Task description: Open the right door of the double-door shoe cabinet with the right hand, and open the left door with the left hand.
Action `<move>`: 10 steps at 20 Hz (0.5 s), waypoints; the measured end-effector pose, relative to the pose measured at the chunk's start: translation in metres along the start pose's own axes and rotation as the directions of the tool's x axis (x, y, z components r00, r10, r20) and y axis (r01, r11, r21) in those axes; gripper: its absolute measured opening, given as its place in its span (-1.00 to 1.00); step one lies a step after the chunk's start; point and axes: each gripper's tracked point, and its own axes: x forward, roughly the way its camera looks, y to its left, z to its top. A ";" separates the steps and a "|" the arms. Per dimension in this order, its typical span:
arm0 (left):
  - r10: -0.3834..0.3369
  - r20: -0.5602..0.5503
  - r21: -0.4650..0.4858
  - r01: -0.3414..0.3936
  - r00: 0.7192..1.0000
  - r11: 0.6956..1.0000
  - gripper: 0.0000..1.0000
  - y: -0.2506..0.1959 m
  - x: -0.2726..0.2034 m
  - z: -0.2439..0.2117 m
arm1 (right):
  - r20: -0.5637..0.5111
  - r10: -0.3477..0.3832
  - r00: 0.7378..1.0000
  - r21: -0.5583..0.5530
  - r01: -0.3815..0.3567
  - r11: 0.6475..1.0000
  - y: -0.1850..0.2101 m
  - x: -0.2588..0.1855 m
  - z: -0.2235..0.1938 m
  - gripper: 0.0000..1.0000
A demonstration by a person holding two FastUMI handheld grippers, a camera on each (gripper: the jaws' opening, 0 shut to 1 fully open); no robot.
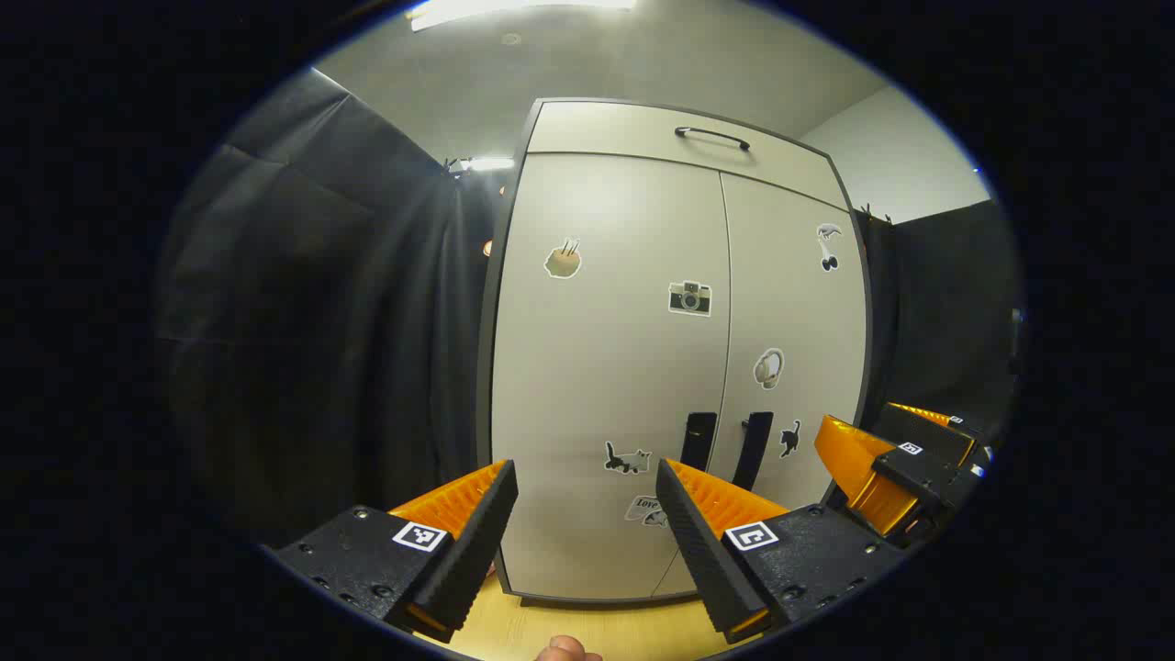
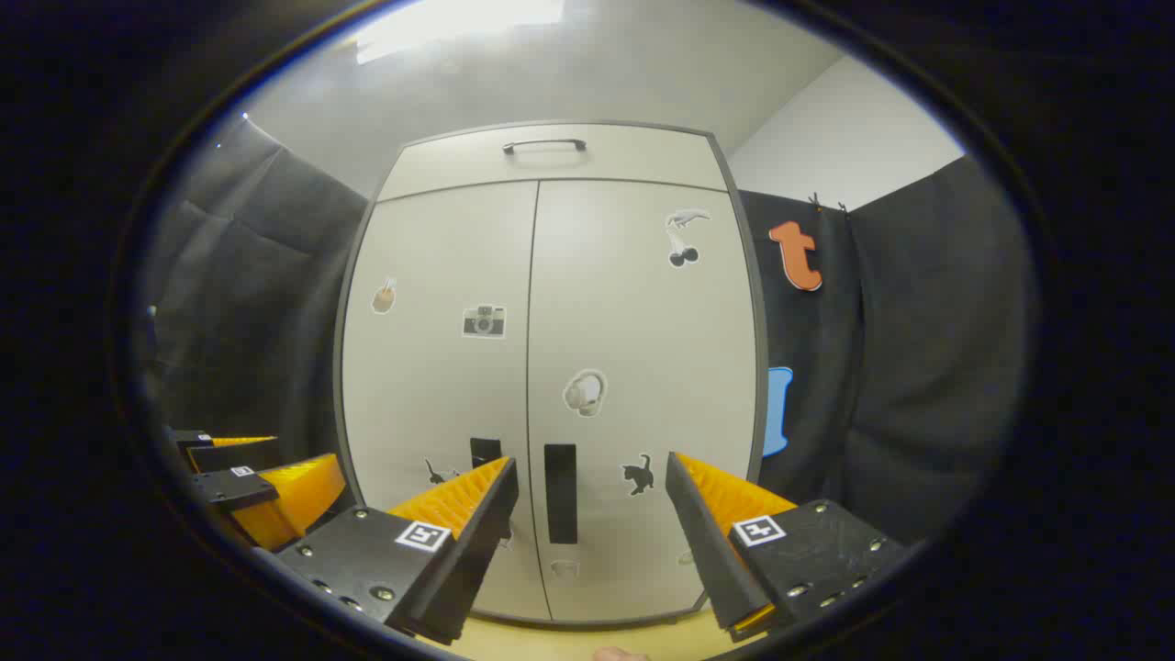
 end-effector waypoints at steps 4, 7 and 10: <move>0.012 -0.002 0.019 -0.012 1.000 1.000 0.89 0.002 -0.001 -0.001 | -0.021 0.001 1.000 -0.006 -0.001 1.000 0.000 0.008 -0.005 0.92; 0.018 -0.005 0.022 -0.018 1.000 1.000 0.89 0.004 -0.002 -0.001 | -0.030 0.003 1.000 -0.006 -0.003 1.000 0.000 0.011 -0.008 0.86; 0.029 -0.007 0.025 -0.028 1.000 0.999 0.92 0.007 -0.004 0.000 | -0.040 0.008 0.999 0.001 -0.008 1.000 0.001 0.014 -0.011 0.87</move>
